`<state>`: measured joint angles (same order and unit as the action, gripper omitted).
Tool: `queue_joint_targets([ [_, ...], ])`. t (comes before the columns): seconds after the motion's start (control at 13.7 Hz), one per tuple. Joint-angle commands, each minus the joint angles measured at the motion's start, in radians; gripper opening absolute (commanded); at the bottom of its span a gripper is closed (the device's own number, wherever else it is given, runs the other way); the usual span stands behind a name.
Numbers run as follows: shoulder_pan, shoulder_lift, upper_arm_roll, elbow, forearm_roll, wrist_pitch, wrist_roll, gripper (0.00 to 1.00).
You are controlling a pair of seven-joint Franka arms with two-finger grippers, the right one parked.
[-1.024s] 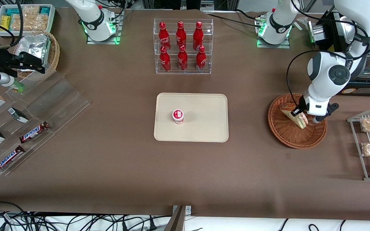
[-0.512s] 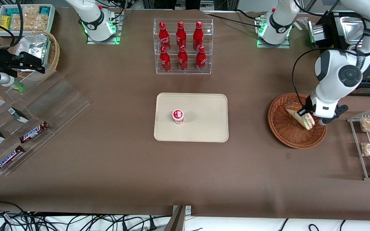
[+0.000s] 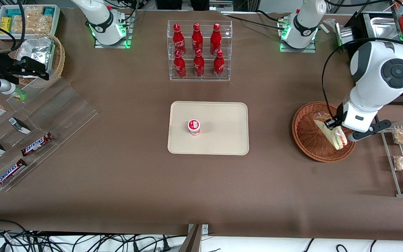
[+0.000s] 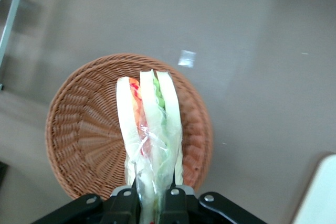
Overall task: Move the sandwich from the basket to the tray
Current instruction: 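Lift the sandwich up out of the basket with the left gripper, then carry the sandwich over to the cream tray beside the red cup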
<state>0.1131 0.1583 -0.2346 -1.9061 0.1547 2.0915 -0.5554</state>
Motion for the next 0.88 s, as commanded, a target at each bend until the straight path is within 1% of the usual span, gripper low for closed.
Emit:
queue_joint_targets([
  [0.0,-0.006,0.018,-0.066,0.103,-0.024,-0.086,0.034,0.00],
  [0.15,-0.007,0.026,-0.130,0.151,-0.032,-0.126,0.035,0.00],
  [0.37,-0.007,0.046,-0.234,0.159,-0.034,-0.114,0.054,0.00],
  [0.73,-0.010,0.176,-0.385,0.213,-0.023,-0.102,0.104,0.00],
  [0.8,-0.022,0.200,-0.402,0.222,-0.018,-0.064,0.104,0.00],
])
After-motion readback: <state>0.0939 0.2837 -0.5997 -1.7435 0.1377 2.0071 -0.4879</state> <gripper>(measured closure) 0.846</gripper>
